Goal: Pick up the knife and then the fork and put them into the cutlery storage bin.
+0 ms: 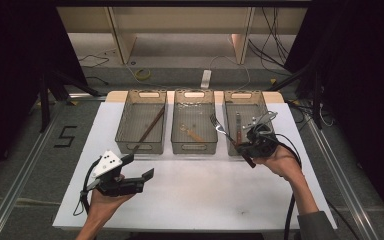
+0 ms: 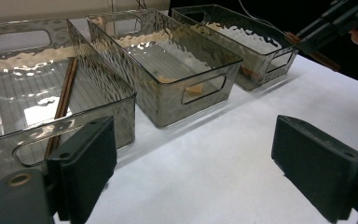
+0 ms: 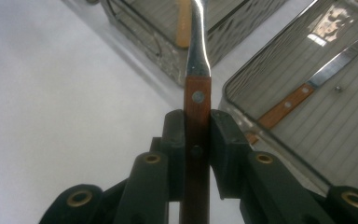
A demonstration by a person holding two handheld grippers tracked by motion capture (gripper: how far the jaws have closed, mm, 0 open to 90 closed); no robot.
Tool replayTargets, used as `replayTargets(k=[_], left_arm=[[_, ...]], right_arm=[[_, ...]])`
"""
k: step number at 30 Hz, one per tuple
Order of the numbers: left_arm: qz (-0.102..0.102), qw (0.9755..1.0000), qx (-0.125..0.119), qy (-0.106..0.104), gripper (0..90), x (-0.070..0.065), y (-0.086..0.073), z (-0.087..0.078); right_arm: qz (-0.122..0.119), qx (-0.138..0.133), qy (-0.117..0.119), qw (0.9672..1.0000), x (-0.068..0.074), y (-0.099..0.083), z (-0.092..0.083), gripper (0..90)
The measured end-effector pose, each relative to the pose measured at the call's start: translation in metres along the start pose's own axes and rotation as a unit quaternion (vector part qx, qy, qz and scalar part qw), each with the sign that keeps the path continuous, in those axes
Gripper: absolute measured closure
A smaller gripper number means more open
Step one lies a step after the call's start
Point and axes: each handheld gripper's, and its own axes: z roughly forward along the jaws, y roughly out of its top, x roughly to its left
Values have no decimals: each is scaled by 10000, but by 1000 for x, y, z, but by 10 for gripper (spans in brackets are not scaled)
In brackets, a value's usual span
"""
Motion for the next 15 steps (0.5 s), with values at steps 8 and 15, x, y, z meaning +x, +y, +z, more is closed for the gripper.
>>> replayTargets(k=[8, 15], left_arm=[[4, 10000, 3, -7, 136, 0, 0, 0], [-10, 10000, -4, -3, 136, 0, 0, 0]], right_arm=[[161, -63, -111, 9998, -13, 15, -3, 772], [264, -78, -126, 9995, -25, 23, -2, 772]])
